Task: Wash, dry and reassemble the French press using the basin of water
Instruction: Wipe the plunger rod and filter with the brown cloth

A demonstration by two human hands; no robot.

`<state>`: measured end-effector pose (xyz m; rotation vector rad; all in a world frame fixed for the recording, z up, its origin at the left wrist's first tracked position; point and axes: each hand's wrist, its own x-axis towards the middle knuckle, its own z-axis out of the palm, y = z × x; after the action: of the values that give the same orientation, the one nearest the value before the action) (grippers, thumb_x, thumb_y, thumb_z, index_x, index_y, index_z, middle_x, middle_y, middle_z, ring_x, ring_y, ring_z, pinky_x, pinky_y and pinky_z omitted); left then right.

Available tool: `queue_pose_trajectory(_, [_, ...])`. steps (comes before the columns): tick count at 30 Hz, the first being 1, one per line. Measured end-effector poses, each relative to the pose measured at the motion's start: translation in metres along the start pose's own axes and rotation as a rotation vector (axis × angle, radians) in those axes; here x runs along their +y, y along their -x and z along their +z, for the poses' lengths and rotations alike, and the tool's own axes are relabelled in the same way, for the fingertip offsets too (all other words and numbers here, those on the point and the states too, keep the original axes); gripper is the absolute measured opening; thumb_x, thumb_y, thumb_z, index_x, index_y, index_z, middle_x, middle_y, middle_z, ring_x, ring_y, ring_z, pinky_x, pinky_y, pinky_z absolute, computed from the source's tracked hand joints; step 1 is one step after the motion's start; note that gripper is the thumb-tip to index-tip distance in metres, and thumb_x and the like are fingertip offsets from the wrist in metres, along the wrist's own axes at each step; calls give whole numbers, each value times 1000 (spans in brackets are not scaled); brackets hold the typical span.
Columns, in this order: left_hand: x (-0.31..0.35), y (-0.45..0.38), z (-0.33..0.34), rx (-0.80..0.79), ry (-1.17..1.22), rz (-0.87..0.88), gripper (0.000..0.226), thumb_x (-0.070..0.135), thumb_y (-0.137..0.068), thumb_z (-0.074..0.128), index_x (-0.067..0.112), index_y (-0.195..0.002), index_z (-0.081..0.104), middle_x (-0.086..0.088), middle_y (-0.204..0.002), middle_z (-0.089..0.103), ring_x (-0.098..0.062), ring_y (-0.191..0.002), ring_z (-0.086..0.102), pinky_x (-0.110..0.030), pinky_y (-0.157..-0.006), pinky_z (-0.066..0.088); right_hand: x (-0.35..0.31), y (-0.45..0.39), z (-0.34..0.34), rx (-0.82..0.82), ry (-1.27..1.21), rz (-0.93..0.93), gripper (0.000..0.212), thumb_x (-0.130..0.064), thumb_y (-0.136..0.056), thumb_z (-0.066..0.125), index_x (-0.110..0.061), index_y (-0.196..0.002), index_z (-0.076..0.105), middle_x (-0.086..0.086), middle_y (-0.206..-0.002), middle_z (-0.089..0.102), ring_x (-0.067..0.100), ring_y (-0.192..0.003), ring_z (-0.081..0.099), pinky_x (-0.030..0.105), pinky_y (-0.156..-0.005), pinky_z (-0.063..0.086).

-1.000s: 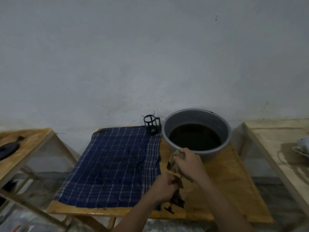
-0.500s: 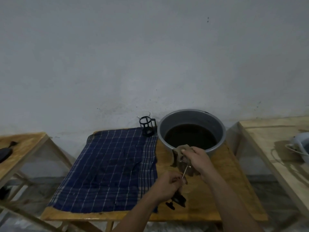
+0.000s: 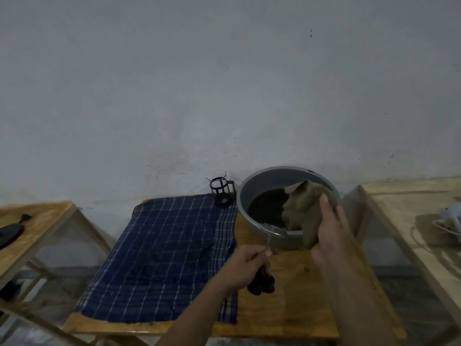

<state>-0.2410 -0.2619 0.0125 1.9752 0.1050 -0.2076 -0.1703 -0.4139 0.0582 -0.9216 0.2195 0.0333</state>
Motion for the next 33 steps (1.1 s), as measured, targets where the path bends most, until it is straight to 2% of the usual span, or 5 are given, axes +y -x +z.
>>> queue_pose_trajectory(6, [-5,-1,-9,62,-4,17,35,28,-103,40,3,-109,64,8,-68,62,-6,-70,59,-25,-81,47,-17,9,-5,-26,-7,-71,11,-39,-96,48,-48,-98,56,-15,-100,60,10,-98,57,35,-84,47])
queue_pose_trajectory(13, [10,-7,1,-17,70,20,23,21,-103,42,9,-95,61,6,-61,53,-2,-49,47,-20,-53,40,33,11,0,-418,916,-376,26,-35,-96,49,-27,-120,55,-14,-102,59,6,-94,59,26,-74,51])
queue_pose_trajectory(19, [1,-1,-6,75,118,-77,26,25,-103,41,19,-99,66,7,-63,57,-3,-61,55,-21,-70,44,26,-13,-16,14,328,63,24,-36,-96,49,-26,-118,55,1,-110,60,14,-92,57,29,-67,46])
queue_pose_trajectory(27, [-3,-12,-11,154,104,-216,23,19,-99,46,9,-99,67,-6,-95,72,-17,-87,70,-26,-69,56,59,36,5,-320,576,287,15,-39,-95,51,-39,-109,49,-6,-107,54,15,-100,53,40,-90,46])
queue_pose_trajectory(33, [1,-17,-12,145,-217,-99,28,13,-95,47,-4,-84,67,-11,-74,64,-20,-66,58,-35,-61,47,64,21,23,-231,564,274,10,-30,-90,61,-24,-93,69,6,-99,70,22,-98,64,48,-97,49])
